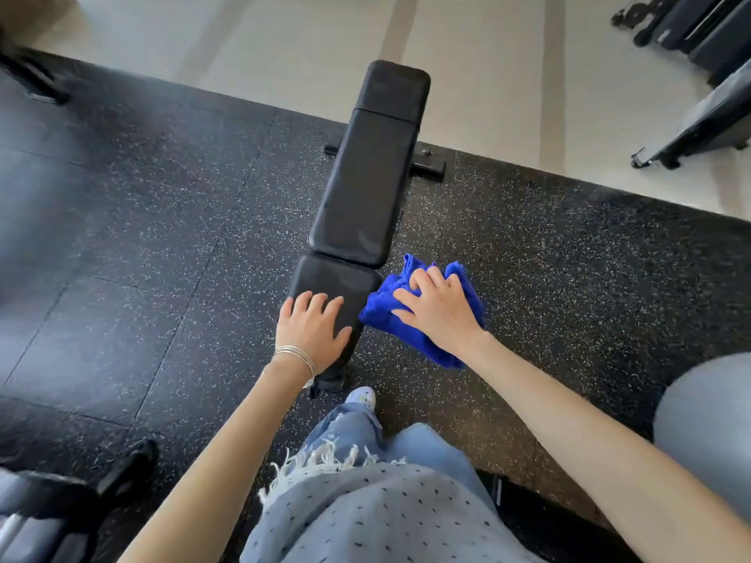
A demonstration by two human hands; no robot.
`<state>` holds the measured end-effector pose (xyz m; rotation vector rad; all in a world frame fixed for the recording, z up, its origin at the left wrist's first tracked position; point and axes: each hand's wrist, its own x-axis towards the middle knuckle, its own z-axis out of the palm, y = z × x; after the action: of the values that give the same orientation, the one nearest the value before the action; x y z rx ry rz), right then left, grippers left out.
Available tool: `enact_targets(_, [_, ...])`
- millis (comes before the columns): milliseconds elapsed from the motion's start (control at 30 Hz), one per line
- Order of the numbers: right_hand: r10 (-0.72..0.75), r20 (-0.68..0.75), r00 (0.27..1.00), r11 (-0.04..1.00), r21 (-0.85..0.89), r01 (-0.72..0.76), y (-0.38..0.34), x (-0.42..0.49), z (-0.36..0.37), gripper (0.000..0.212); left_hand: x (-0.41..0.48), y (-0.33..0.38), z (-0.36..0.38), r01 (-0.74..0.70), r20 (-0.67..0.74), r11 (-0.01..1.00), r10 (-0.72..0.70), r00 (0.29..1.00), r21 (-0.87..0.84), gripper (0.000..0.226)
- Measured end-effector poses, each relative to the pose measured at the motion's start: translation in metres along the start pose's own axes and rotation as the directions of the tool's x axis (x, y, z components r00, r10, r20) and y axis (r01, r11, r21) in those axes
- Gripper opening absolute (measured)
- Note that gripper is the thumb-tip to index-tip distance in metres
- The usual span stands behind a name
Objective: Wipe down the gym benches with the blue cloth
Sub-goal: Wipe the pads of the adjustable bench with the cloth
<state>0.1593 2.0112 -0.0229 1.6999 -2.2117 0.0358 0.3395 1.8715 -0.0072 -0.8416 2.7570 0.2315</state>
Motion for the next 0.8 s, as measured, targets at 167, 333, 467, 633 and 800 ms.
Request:
enact_targets(167, [-0.150,-0.039,0.988,0.986,0.064,0.152,0.008,0.044,0.023,0.029,0.012,-0.010,-0.003,0.175,0.018,0.983,-0.174,0.985,-0.057,0.059])
enact_targets(333, [-0.373,-0.077,0.924,0.915,0.134,0.381,0.020,0.090,0.056,0.033,0.016,-0.004,0.007,0.370,0.063,0.925,-0.366,0.928,-0.082,0.059])
enact_targets(467, [-0.537,-0.128,0.834,0.817,0.170,0.552,0.037,0.124,0.076,0.035,0.026,0.020,0.011,0.559,0.102,0.820,-0.550,0.829,-0.125,0.058])
enact_targets(633, [-0.705,-0.187,0.685,0.662,0.175,0.729,0.060,0.148,0.101,0.035,0.044,0.074,0.019,0.734,0.190,0.637,-0.711,0.677,-0.234,0.059])
enact_targets(800, [-0.836,-0.221,0.502,0.449,0.250,0.858,0.062,0.153,0.120,0.037,0.050,0.111,0.033,0.848,0.244,0.440,-0.824,0.512,-0.295,0.059])
